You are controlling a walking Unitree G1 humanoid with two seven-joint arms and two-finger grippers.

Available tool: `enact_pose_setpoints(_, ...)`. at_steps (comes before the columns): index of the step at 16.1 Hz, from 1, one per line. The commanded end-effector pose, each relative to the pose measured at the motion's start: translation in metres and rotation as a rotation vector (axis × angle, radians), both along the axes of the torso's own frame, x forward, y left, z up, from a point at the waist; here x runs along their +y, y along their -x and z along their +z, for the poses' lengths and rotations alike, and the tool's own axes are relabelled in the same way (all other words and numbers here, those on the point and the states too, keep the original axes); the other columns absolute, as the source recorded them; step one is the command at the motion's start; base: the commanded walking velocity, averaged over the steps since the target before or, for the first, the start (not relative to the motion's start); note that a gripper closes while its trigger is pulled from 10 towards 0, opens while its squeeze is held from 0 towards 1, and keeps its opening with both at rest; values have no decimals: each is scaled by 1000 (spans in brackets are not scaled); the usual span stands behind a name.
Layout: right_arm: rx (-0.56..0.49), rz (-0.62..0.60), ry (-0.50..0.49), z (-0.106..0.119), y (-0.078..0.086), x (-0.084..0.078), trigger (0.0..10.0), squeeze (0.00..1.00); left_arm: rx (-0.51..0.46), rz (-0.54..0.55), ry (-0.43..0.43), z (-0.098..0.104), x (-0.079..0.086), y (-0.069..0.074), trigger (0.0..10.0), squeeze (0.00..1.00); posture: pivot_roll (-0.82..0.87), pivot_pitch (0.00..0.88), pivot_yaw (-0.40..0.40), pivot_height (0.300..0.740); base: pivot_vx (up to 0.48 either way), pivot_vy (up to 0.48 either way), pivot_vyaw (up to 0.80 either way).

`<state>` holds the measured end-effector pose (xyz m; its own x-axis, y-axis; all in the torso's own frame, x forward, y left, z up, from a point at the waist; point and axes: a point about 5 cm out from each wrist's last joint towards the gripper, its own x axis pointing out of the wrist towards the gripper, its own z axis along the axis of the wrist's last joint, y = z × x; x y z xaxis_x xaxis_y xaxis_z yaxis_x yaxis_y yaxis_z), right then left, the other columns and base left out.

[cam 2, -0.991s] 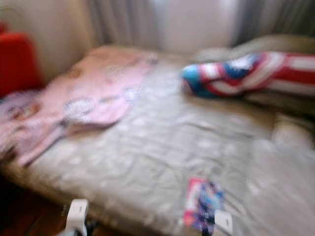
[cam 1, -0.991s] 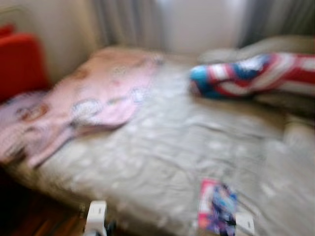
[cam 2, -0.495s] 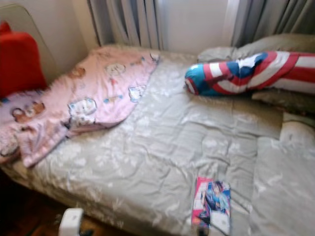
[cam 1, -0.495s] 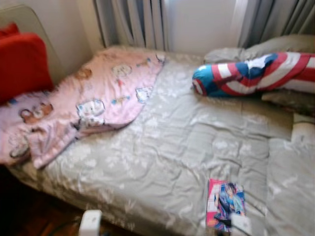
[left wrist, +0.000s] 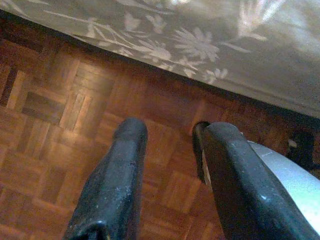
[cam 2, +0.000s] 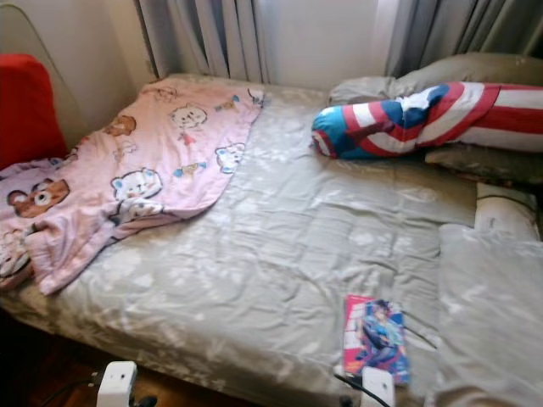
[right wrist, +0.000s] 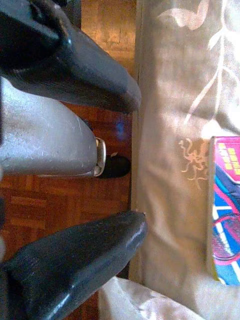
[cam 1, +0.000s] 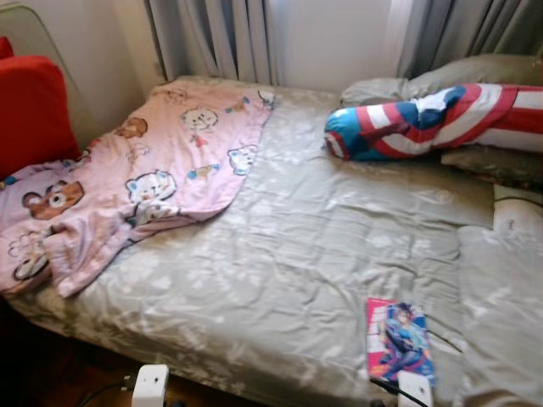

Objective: Clean up the room

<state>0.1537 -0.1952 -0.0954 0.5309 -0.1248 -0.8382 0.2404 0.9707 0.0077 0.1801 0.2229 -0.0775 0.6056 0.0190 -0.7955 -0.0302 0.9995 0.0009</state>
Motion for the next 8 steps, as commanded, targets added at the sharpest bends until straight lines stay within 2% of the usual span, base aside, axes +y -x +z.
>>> enact_pose_setpoints(1,8,2,-13,-1,0,4,10000,0,39,1,-16,-4,5,10,10000,0,9,71,34,740,0,480,0)
enact_pose_setpoints(8,20,3,-14,-2,3,3,10000,0,49,3,-16,-5,7,15,10000,0,15,70,32,740,0,398,0)
